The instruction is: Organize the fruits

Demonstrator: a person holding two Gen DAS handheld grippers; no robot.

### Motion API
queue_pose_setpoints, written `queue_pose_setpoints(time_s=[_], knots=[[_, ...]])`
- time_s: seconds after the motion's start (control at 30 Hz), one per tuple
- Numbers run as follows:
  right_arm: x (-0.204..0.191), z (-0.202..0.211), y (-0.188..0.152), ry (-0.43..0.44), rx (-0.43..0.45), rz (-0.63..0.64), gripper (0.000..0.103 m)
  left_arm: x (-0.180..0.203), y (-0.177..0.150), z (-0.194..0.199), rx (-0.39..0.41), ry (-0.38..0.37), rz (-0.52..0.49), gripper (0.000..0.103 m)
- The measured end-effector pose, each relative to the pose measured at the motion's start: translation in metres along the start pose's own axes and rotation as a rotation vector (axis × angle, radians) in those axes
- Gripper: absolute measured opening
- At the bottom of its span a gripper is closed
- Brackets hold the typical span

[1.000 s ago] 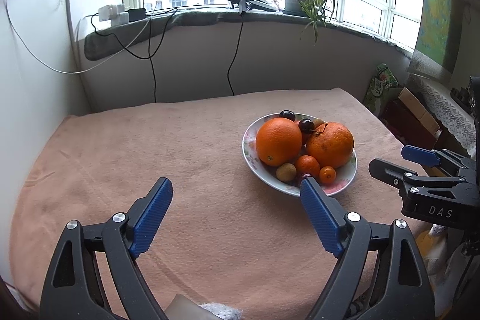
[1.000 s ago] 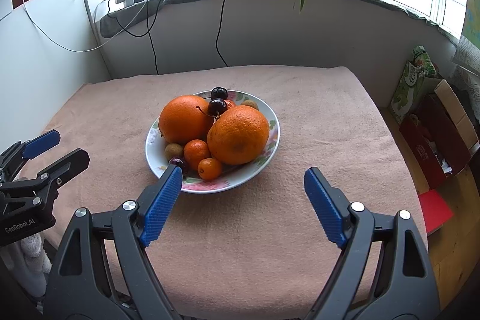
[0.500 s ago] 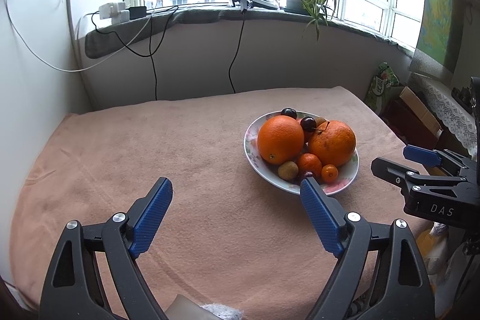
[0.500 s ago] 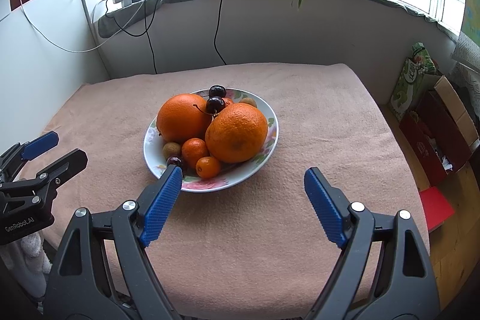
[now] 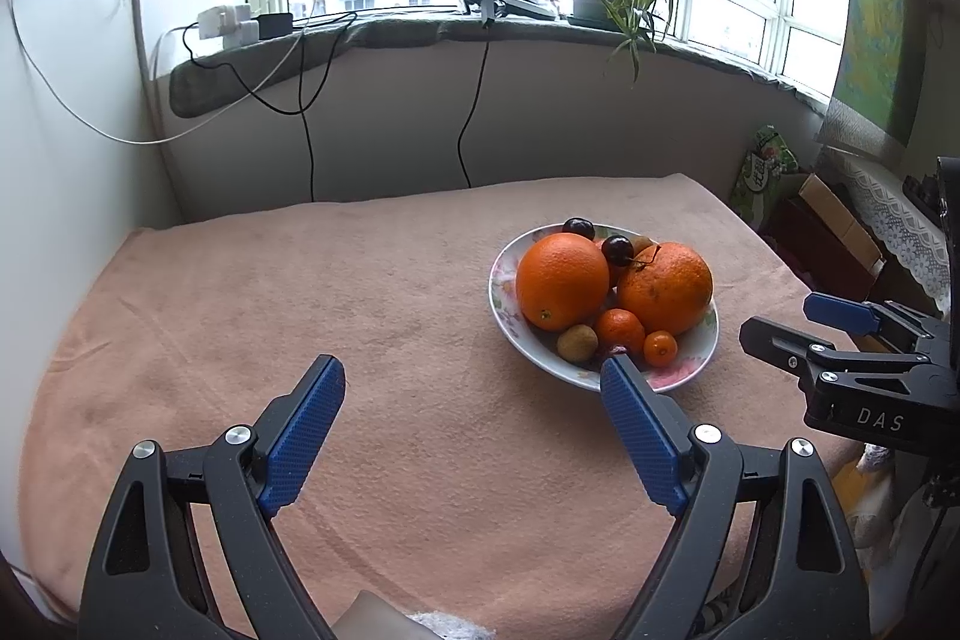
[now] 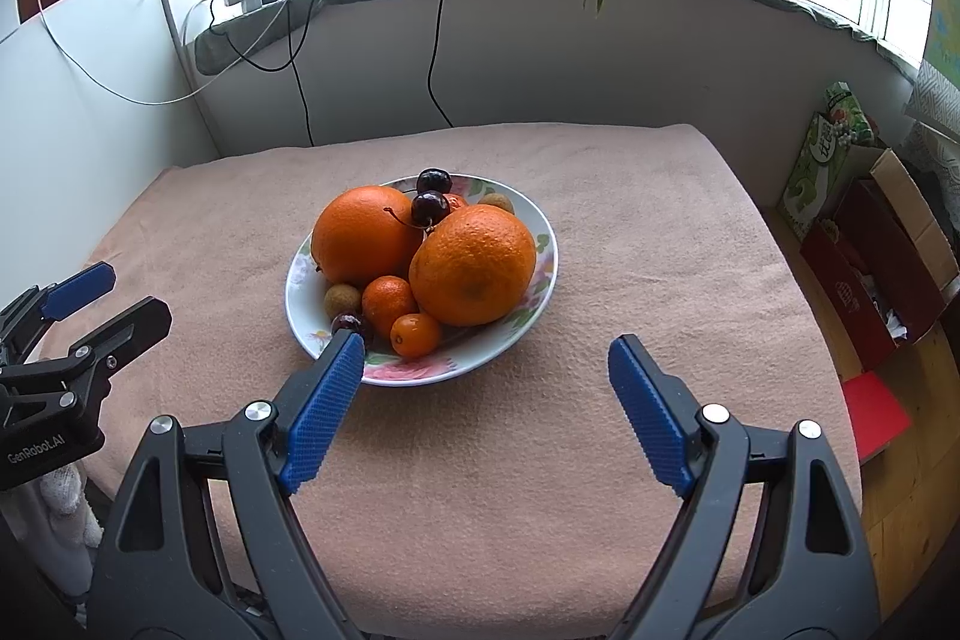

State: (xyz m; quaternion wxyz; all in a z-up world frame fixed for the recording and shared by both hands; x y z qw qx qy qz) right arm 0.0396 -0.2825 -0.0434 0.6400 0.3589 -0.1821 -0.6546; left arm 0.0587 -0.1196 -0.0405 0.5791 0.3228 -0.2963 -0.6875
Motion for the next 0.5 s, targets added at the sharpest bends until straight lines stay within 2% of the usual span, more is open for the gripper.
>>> queue_pose_setpoints(time_s=[0.5], knots=[[0.0055,-0.0012,0.0005,-0.004,0.000,-0.014,0.086,0.0020,-0.0004,0.0006,0.008,-0.006,-0.004,0.087]])
Point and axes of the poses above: each gripper's, at about its wrist camera, not at the fingertips, and z roughly against the way its jaws point, x to its right, y to its top, the point moved 4 cm from there along -z, roughly the way its jaws point, and after that the axes turned 13 degrees about y, right-handed, at the moved point
